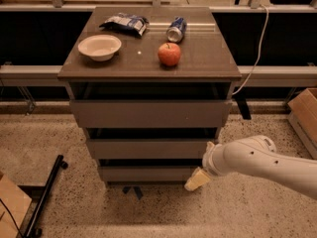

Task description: Open bottom drawer

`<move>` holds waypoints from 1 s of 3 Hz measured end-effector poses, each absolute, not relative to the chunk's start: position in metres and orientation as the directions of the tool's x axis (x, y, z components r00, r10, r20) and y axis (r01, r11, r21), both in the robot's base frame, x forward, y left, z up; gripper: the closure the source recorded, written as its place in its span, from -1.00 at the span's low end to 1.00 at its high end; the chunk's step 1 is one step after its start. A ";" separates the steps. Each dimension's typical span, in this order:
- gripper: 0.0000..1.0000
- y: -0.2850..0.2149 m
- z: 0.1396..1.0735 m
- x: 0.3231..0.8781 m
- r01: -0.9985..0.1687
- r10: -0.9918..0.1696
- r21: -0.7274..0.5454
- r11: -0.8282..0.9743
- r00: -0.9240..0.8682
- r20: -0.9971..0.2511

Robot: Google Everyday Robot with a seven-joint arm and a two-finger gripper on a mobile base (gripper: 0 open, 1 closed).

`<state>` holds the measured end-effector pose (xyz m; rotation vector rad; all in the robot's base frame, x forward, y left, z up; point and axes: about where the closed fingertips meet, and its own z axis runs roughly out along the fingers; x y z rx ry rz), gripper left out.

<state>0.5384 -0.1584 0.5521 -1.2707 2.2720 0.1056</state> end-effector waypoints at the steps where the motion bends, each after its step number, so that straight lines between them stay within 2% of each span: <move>1: -1.00 -0.159 0.513 0.548 -0.844 -0.747 -0.072 0.531 -0.425 -0.511; 3: -1.00 -0.161 0.441 0.575 -0.875 -0.731 0.062 0.479 -0.437 -0.525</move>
Offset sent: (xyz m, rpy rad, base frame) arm 0.0348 0.0020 -0.1167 0.1773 0.2106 0.1599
